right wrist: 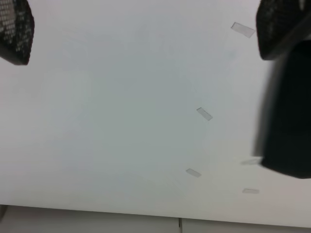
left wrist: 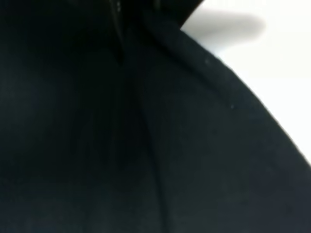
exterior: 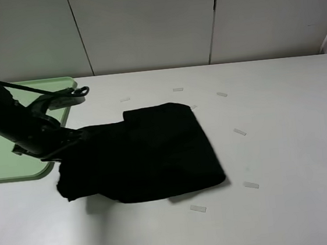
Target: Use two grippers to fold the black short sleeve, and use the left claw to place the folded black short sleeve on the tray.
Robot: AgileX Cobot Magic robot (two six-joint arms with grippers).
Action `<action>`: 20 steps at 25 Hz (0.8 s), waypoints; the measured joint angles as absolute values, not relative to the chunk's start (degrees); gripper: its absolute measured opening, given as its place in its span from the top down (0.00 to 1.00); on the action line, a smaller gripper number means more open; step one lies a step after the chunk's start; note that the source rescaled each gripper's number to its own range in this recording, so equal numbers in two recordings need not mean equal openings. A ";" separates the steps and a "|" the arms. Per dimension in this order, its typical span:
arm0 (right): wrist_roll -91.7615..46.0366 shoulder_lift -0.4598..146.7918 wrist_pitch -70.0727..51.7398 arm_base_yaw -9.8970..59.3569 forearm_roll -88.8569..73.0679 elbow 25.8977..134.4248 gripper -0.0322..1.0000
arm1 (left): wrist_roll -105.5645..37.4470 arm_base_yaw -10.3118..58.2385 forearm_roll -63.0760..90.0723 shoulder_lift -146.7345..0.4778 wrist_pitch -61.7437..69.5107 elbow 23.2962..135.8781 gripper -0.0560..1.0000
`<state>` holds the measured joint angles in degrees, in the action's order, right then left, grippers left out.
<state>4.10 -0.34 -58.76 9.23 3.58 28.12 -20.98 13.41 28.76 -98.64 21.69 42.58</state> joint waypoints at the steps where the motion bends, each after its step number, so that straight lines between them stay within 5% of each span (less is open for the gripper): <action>1: 4.10 -0.34 -58.76 9.23 3.58 28.12 0.00 | -16.05 12.41 23.07 -97.47 22.26 42.58 0.92; 8: 4.10 -0.34 -58.76 9.23 3.58 28.12 0.00 | -6.05 11.82 13.27 -93.78 25.69 42.83 0.92; 20: 4.10 -0.34 -58.76 9.23 3.58 28.12 0.00 | -25.98 26.20 42.47 -89.37 21.85 48.30 0.92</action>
